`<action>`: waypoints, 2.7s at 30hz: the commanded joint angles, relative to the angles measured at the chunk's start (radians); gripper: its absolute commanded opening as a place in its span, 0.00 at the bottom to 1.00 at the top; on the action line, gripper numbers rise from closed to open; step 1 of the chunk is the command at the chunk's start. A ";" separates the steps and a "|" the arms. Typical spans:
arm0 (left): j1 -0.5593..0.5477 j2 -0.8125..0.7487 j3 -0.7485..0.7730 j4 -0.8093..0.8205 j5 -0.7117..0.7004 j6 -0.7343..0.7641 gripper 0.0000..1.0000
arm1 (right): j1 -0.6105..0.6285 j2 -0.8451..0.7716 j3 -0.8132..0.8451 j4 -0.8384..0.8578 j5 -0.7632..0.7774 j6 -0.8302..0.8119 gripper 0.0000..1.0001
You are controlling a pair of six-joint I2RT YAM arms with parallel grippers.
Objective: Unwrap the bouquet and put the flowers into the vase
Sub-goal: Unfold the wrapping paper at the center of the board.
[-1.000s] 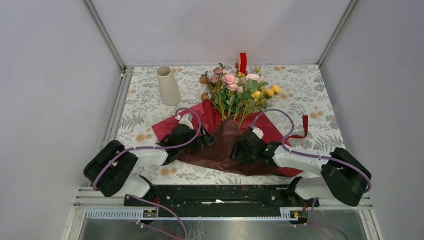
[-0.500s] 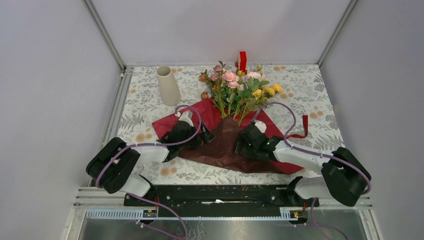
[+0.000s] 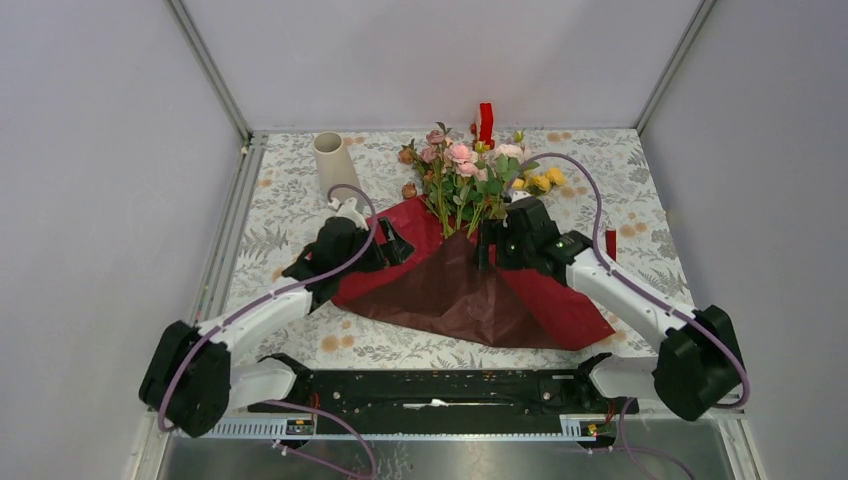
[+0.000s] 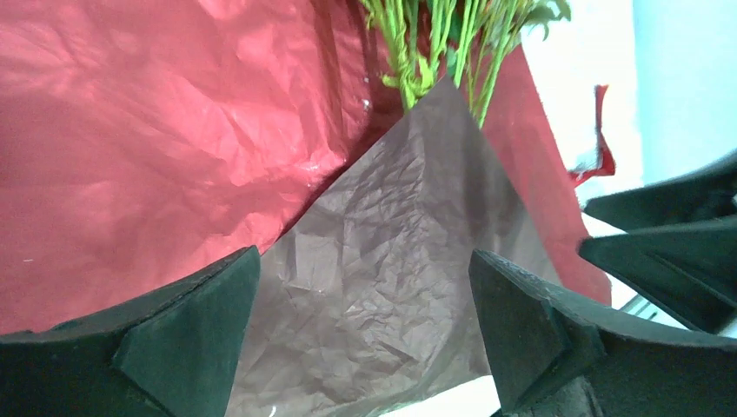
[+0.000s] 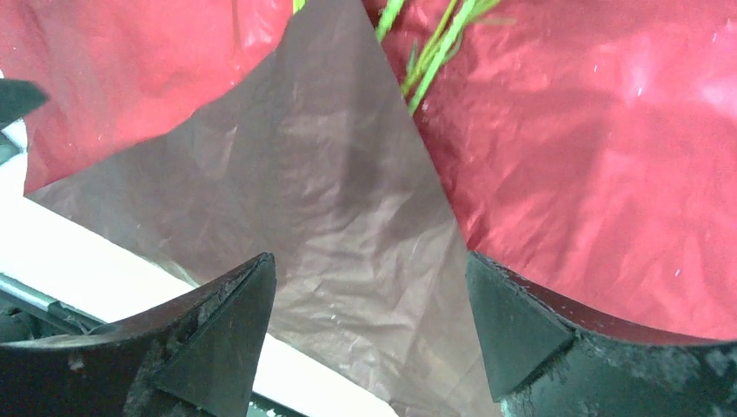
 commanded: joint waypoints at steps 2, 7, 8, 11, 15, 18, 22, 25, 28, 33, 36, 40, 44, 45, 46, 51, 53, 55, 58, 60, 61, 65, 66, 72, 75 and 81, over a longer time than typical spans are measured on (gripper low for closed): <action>0.126 -0.151 0.095 -0.204 0.151 0.053 0.98 | -0.096 0.142 0.108 0.024 -0.179 -0.172 0.86; 0.234 -0.242 0.206 -0.433 0.238 0.169 0.99 | -0.166 0.260 0.143 0.061 -0.342 -0.191 0.84; 0.248 -0.254 0.225 -0.465 0.249 0.190 0.99 | -0.167 0.278 0.149 0.064 -0.357 -0.196 0.83; 0.282 -0.274 0.265 -0.535 0.275 0.230 0.99 | -0.167 0.328 0.161 0.071 -0.411 -0.211 0.78; 0.304 -0.283 0.266 -0.544 0.297 0.231 0.99 | -0.167 0.358 0.155 0.082 -0.447 -0.223 0.75; 0.311 -0.276 0.246 -0.519 0.314 0.213 0.99 | -0.167 0.373 0.148 0.085 -0.465 -0.234 0.73; 0.317 -0.266 0.223 -0.477 0.344 0.188 0.99 | -0.167 0.364 0.139 0.080 -0.510 -0.230 0.55; 0.324 -0.262 0.218 -0.481 0.330 0.194 0.99 | -0.167 0.318 0.118 0.085 -0.538 -0.215 0.34; 0.338 -0.275 0.197 -0.489 0.237 0.200 0.99 | -0.162 0.256 0.093 0.086 -0.572 -0.200 0.20; 0.400 -0.336 0.066 -0.424 0.086 0.107 0.99 | -0.101 0.124 0.040 0.069 -0.575 -0.199 0.18; 0.452 -0.340 0.003 -0.375 0.085 0.050 0.99 | -0.018 0.064 0.017 0.059 -0.547 -0.197 0.17; 0.520 -0.303 -0.038 -0.342 0.107 0.006 0.99 | 0.073 -0.009 -0.025 0.071 -0.511 -0.185 0.17; 0.589 -0.311 -0.079 -0.335 0.060 -0.016 0.99 | 0.134 -0.091 -0.076 0.094 -0.507 -0.172 0.18; 0.605 -0.315 -0.090 -0.333 0.058 -0.023 0.99 | 0.145 -0.109 -0.083 0.090 -0.507 -0.172 0.18; 0.616 -0.320 -0.101 -0.331 0.051 -0.032 0.99 | 0.156 -0.126 -0.092 0.085 -0.508 -0.172 0.19; 0.638 -0.326 -0.144 -0.323 -0.029 -0.055 0.99 | 0.186 -0.204 -0.137 0.033 -0.525 -0.179 0.21; 0.639 -0.310 -0.146 -0.309 -0.031 -0.053 0.99 | 0.193 -0.245 -0.156 0.010 -0.534 -0.185 0.22; 0.641 -0.281 -0.144 -0.296 -0.030 -0.048 0.99 | 0.203 -0.276 -0.172 0.006 -0.540 -0.180 0.23; 0.644 -0.229 -0.146 -0.273 -0.014 -0.047 0.96 | 0.230 -0.310 -0.189 0.033 -0.570 -0.146 0.24; 0.644 -0.205 -0.159 -0.245 -0.007 -0.065 0.94 | 0.249 -0.329 -0.200 0.035 -0.565 -0.135 0.24; 0.645 -0.199 -0.166 -0.228 0.001 -0.073 0.93 | 0.259 -0.339 -0.203 0.036 -0.558 -0.130 0.25; 0.645 -0.165 -0.174 -0.180 0.010 -0.078 0.82 | 0.287 -0.361 -0.225 0.030 -0.546 -0.082 0.25; 0.644 -0.148 -0.170 -0.173 0.012 -0.071 0.79 | 0.296 -0.367 -0.232 0.032 -0.545 -0.068 0.25; 0.645 -0.053 -0.158 -0.143 0.012 -0.045 0.67 | 0.371 -0.404 -0.265 0.054 -0.533 0.014 0.25; 0.645 -0.017 -0.169 -0.102 0.024 -0.050 0.63 | 0.412 -0.409 -0.271 0.063 -0.523 0.045 0.25; 0.645 0.050 -0.156 -0.024 0.090 -0.060 0.35 | 0.470 -0.417 -0.271 0.033 -0.503 0.062 0.25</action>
